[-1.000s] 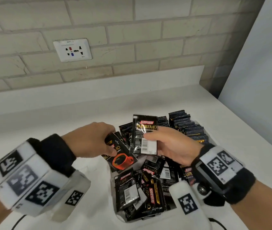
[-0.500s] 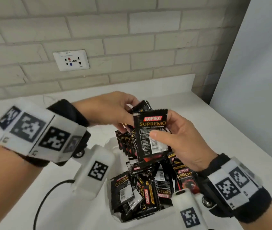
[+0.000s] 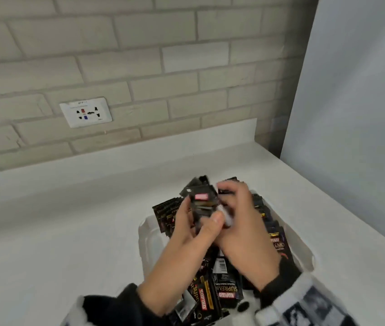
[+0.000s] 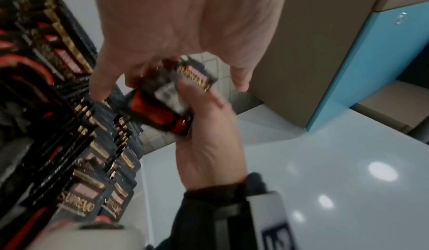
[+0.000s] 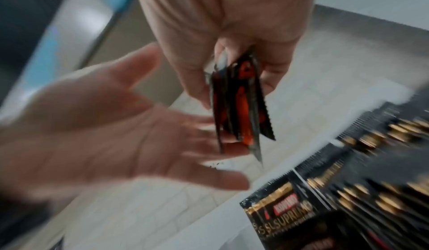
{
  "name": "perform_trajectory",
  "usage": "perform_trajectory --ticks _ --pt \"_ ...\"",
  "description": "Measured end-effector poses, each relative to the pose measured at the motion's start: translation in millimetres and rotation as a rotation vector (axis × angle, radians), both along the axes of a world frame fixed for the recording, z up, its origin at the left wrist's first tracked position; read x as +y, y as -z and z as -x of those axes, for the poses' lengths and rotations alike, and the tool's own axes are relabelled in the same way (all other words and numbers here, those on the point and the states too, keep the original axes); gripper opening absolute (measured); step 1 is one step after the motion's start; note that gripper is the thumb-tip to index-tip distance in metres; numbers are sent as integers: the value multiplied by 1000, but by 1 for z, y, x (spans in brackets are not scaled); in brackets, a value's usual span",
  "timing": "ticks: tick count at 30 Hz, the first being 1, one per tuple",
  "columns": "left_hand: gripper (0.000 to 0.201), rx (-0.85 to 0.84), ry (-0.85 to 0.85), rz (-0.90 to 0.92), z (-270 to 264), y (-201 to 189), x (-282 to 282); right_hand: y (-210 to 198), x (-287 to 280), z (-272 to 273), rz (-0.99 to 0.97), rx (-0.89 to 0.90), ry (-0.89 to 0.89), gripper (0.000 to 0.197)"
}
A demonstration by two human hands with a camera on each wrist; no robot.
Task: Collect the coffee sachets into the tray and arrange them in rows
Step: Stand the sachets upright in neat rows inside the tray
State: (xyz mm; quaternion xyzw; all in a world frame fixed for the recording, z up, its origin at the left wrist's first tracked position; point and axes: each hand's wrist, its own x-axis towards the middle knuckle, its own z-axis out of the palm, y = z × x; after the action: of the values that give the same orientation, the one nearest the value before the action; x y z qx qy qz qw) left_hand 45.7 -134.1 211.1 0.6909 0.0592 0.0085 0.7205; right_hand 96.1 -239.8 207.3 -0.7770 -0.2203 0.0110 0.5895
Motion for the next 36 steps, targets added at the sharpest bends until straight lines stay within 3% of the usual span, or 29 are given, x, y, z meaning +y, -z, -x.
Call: perform_trajectory --ticks 3,6,9,12,14,17,20,24,31,36 --pt "74 -36 -93 214 -5 3 -1 -3 10 21 127 -170 -102 59" --pt "40 87 -155 563 -4 4 10 -5 1 27 36 -26 -278 62" --pt "39 210 -151 723 1 9 21 -8 -13 30 -22 152 -421 53" --pt "26 246 -154 768 4 12 22 -5 -23 25 -114 219 -384 36" --pt "29 226 -90 803 4 16 21 1 -31 19 -175 235 -252 26" --pt "33 184 -85 715 3 23 18 18 -38 13 -154 217 -90 21" --pt "21 142 -142 611 1 25 9 30 -34 18 -27 202 -74 42" --pt "36 127 -194 544 -1 31 -1 36 -25 24 145 69 -35 59" --pt "29 174 -236 548 2 28 -10 46 -31 9 6 329 -92 39" --pt "19 209 -298 659 2 25 -10 47 -37 2 -85 473 -157 22"
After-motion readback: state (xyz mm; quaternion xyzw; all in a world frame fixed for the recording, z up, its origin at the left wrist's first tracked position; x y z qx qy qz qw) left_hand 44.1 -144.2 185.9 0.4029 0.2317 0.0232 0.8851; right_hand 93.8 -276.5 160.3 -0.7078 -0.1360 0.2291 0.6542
